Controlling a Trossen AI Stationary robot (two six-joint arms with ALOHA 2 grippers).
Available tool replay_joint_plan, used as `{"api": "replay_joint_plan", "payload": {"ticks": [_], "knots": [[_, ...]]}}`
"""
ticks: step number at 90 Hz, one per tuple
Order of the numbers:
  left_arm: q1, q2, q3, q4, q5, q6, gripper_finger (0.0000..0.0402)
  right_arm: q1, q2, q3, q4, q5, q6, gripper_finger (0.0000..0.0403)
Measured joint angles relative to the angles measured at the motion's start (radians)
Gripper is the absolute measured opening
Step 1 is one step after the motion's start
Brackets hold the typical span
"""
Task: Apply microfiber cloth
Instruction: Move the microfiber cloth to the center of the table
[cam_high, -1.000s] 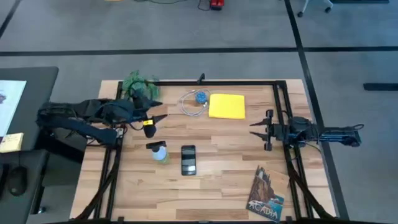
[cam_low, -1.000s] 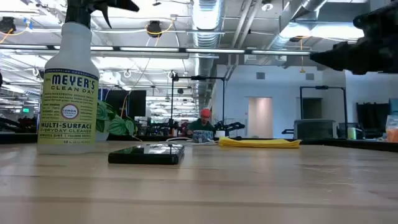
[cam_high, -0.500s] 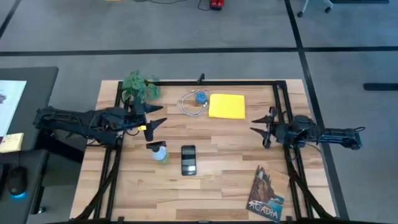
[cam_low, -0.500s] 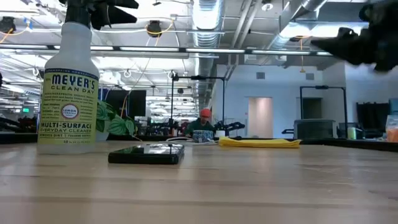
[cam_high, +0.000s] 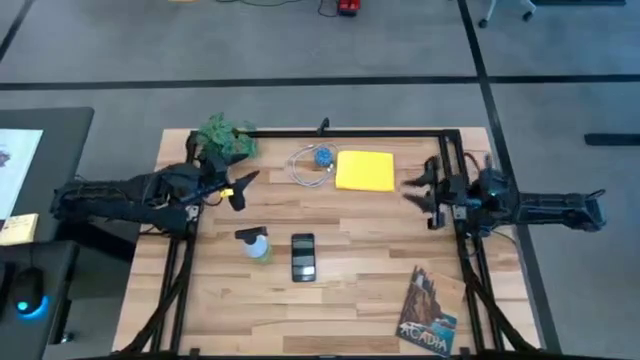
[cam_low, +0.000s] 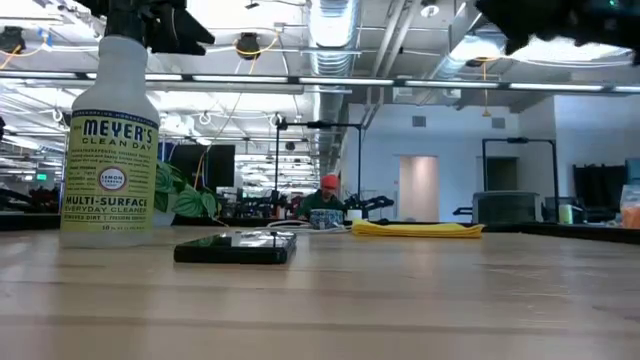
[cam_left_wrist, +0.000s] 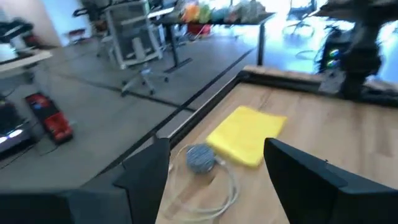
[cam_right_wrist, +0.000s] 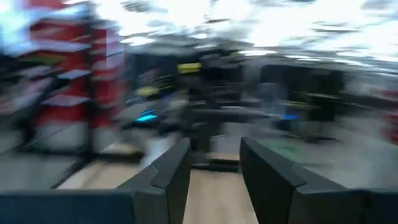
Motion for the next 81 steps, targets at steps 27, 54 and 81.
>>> {"api": "replay_joint_plan", "payload": {"ticks": [27, 54, 81], "knots": [[0.024, 0.000, 0.000, -0.036, 0.000, -0.015, 0.0242, -0.039, 0.257, 0.296, -0.354, 0.359, -0.111, 0.0128], [0.024, -0.031, -0.116, 0.040, -0.007, -0.041, 0.0242, -0.434, 0.571, 0.463, -0.705, 0.183, -0.010, 0.0201], [0.024, -0.088, -0.230, 0.058, -0.007, -0.171, 0.0242, -0.525, 0.903, 0.589, -0.861, 0.144, -0.125, 0.0293]]}}
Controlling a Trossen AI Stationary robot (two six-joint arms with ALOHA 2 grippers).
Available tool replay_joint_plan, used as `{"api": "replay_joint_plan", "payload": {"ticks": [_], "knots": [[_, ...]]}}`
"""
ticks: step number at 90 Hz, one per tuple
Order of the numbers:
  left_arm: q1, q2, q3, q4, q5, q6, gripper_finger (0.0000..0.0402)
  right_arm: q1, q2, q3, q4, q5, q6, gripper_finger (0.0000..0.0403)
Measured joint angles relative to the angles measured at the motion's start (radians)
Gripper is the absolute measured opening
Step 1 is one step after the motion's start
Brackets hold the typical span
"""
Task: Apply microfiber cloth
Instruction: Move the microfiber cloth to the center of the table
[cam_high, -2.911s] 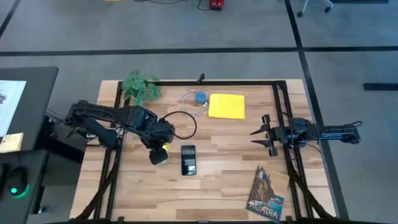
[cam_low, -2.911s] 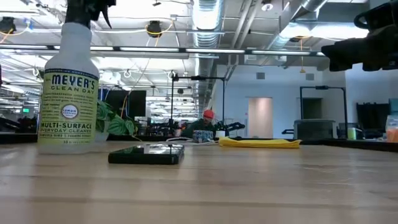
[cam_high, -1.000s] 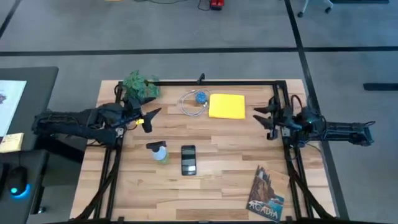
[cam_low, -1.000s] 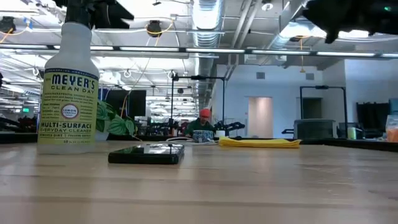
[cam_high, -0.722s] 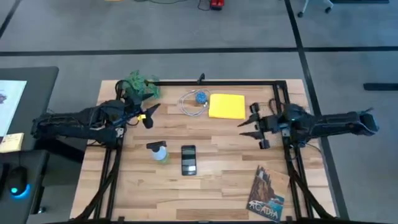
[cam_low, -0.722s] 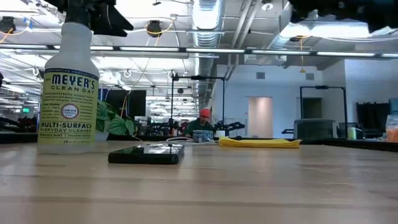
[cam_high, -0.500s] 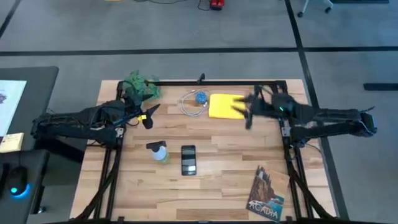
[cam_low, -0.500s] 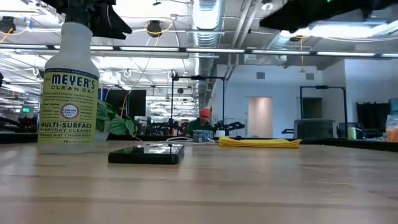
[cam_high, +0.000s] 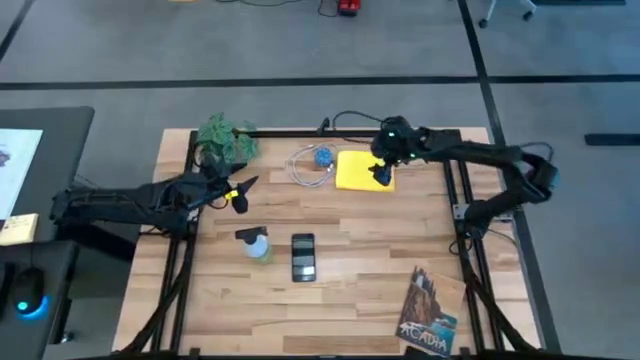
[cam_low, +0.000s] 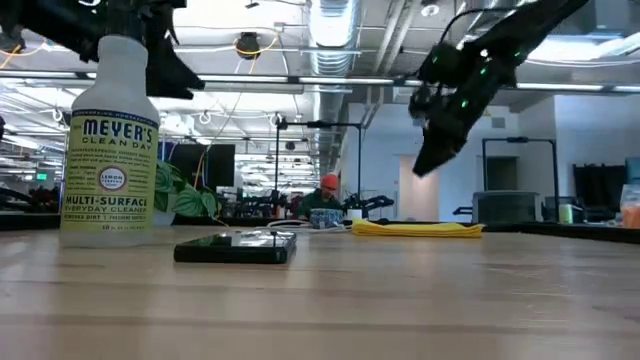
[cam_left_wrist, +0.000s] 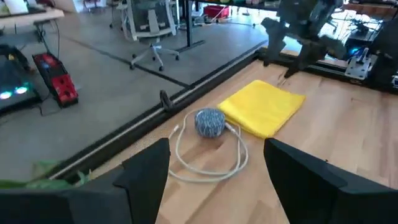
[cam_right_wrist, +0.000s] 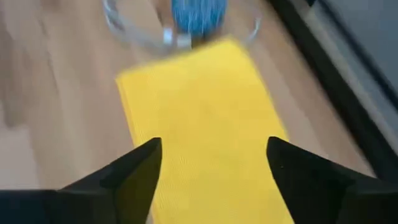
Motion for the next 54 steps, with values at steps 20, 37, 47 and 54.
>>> {"api": "replay_joint_plan", "payload": {"ticks": [20, 37, 47, 54], "knots": [[0.000, 0.004, 0.000, -0.054, 0.001, -0.024, 0.0242, 0.021, 0.162, 0.018, 0.050, 0.001, -0.033, 0.0287], [0.000, 0.004, 0.000, -0.105, 0.001, -0.046, 0.0242, 0.033, 0.262, 0.018, 0.134, 0.011, -0.035, 0.0270], [0.000, 0.003, 0.000, -0.112, 0.001, -0.072, 0.0242, 0.032, 0.301, 0.022, 0.155, 0.034, -0.031, 0.0237], [0.000, 0.004, 0.000, -0.113, 0.001, -0.083, 0.0242, 0.033, 0.320, 0.022, 0.156, 0.038, -0.023, 0.0191]]}}
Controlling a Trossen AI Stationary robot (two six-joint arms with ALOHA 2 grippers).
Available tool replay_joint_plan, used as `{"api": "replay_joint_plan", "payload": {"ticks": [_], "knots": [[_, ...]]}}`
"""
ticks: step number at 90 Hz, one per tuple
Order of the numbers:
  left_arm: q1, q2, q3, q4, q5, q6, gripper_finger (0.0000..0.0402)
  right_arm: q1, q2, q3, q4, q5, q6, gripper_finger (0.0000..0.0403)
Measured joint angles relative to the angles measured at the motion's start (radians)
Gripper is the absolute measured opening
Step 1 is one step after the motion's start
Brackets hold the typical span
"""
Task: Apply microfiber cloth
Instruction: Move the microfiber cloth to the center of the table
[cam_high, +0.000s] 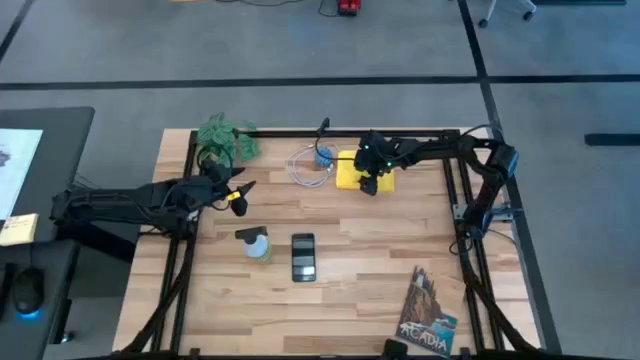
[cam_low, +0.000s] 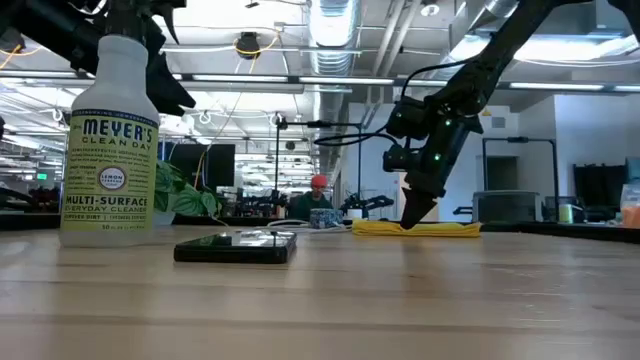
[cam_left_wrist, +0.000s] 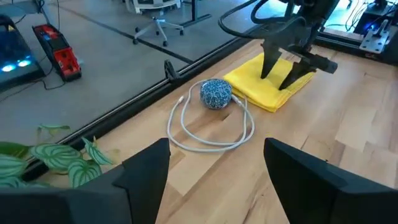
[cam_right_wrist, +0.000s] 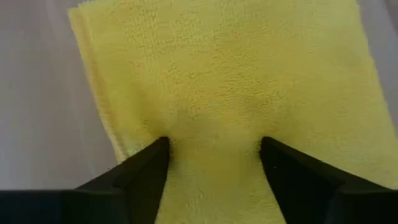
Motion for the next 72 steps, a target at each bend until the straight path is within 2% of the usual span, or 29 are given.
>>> {"api": "replay_joint_plan", "payload": {"ticks": [15, 19, 40, 55, 72], "knots": [[0.000, 0.000, 0.000, 0.001, 0.000, -0.013, 0.0242, 0.015, -0.016, -0.002, -0.031, 0.017, 0.057, 0.0039], [0.000, 0.000, 0.000, 0.002, 0.000, -0.013, 0.0242, 0.025, -0.033, -0.003, -0.048, 0.026, 0.062, 0.0018], [0.000, -0.001, 0.000, 0.003, 0.000, -0.025, 0.0242, 0.105, -0.247, -0.008, -0.243, 0.033, 0.209, 0.0004], [0.000, -0.001, 0.001, 0.004, 0.000, -0.029, 0.0242, 0.265, -0.395, -0.009, -0.311, 0.028, 0.334, 0.0002], [0.000, -0.009, 0.001, 0.004, 0.000, -0.025, 0.0242, 0.464, -0.401, -0.008, -0.307, 0.025, 0.490, 0.0001]]}}
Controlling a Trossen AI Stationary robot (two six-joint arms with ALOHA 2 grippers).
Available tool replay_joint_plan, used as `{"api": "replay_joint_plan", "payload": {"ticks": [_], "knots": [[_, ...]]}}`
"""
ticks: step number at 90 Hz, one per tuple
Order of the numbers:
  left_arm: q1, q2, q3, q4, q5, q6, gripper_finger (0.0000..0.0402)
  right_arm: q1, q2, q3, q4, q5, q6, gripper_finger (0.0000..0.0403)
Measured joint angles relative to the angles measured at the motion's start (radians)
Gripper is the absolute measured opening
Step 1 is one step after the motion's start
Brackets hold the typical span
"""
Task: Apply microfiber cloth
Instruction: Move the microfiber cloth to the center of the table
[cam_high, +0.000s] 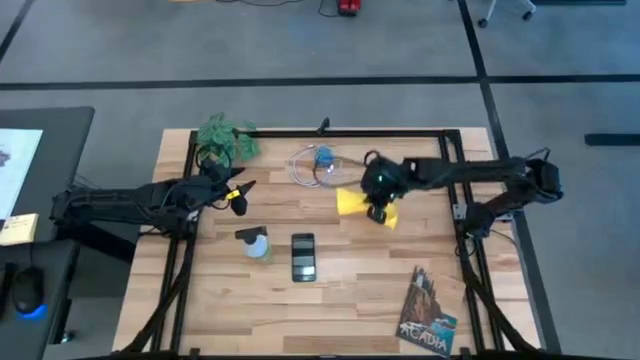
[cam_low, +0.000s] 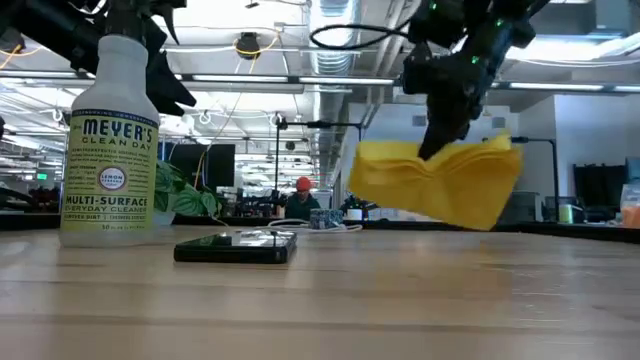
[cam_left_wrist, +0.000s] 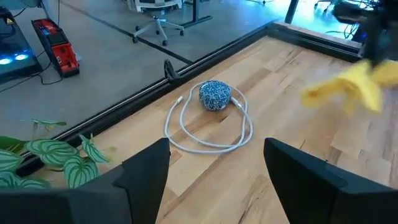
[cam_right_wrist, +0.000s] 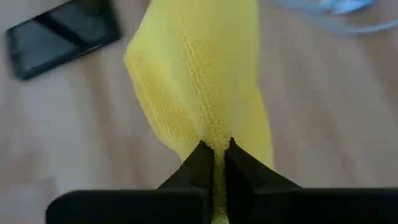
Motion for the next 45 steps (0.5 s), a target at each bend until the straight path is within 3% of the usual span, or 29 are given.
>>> {"api": "replay_joint_plan", "payload": {"ticks": [15, 33, 45], "knots": [[0.000, -0.016, 0.000, -0.001, 0.000, -0.002, 0.0242, 0.159, 0.108, 0.000, 0.016, 0.148, 0.088, 0.0001], [0.000, -0.027, 0.000, -0.002, 0.000, -0.003, 0.0242, 0.259, 0.262, 0.000, 0.129, 0.151, 0.131, 0.0007], [0.000, -0.027, 0.000, -0.004, 0.000, -0.007, 0.0242, 0.267, 0.307, 0.000, 0.177, 0.122, 0.145, 0.0040]]}}
